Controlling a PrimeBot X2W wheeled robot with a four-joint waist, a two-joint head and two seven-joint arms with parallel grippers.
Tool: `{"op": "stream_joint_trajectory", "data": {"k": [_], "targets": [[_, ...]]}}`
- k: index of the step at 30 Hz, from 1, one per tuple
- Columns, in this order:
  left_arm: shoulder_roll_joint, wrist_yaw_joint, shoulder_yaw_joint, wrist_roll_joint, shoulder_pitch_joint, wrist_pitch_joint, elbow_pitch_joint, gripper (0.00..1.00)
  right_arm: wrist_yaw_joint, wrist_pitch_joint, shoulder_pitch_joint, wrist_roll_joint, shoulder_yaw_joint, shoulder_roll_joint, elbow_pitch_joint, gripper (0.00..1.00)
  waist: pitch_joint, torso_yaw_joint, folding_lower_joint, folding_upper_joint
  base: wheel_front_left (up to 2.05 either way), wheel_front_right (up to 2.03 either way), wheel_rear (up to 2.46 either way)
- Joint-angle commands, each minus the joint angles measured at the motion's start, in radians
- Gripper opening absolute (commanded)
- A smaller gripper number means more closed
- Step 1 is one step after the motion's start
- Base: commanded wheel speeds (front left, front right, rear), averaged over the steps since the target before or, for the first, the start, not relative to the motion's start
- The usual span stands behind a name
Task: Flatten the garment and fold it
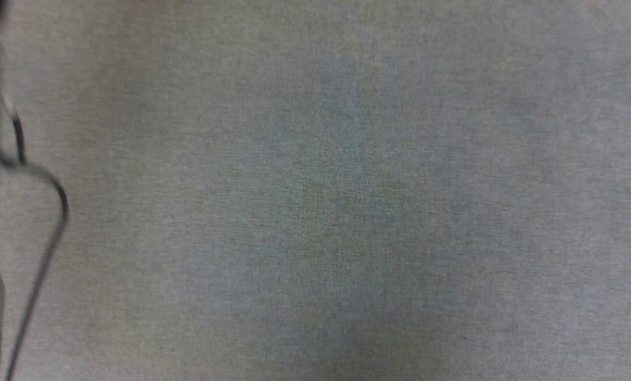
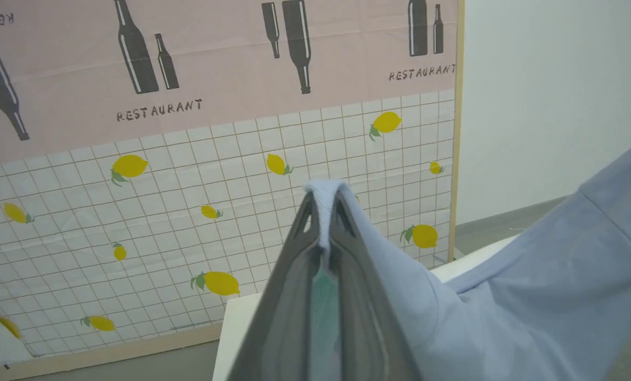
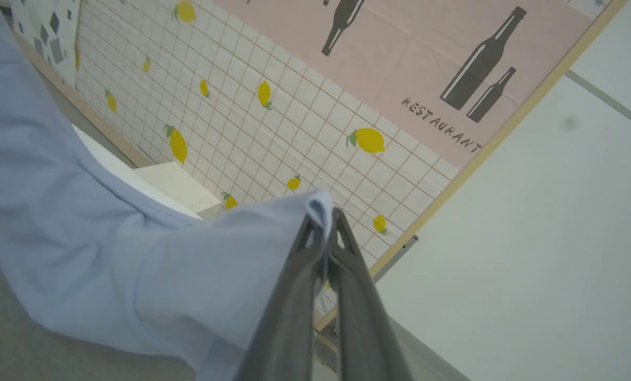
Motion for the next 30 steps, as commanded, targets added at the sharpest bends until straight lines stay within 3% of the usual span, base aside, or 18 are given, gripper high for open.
{"op": "stream_joint_trajectory", "data": {"k": [1, 7, 15, 23, 30], "targets": [[0.017, 0.006, 0.000, -0.014, 0.070, 0.003, -0.044, 0.00, -0.002, 0.004, 0.068, 0.014, -0.027, -0.014, -0.043, 0.00, -0.055, 0.001, -0.0001, -0.0001, 0.00, 0.00, 0.00], [0.063, 0.074, -0.007, -0.029, 0.426, -0.001, -0.284, 0.00, -0.002, 0.049, 0.444, 0.036, -0.215, -0.012, -0.255, 0.00, -0.151, 0.002, -0.0001, -0.0001, 0.00, 0.00, 0.00], [0.109, 0.144, -0.070, -0.029, 0.830, 0.025, -0.437, 0.00, -0.002, 0.125, 0.907, 0.018, -0.386, 0.108, -0.470, 0.00, -0.258, 0.001, -0.0001, -0.0001, 0.00, 0.00, 0.00], [0.133, 0.154, -0.183, -0.022, 1.065, 0.075, -0.384, 0.00, -0.002, 0.164, 1.257, 0.035, -0.454, 0.215, -0.505, 0.00, -0.347, 0.005, -0.0001, -0.0001, 0.00, 0.00, 0.00], [0.151, 0.139, -0.235, -0.061, 1.179, 0.119, -0.283, 0.00, -0.002, 0.187, 1.483, 0.101, -0.477, 0.231, -0.458, 0.00, -0.398, -0.001, -0.0001, -0.0001, 0.00, 0.00, 0.00]]}}
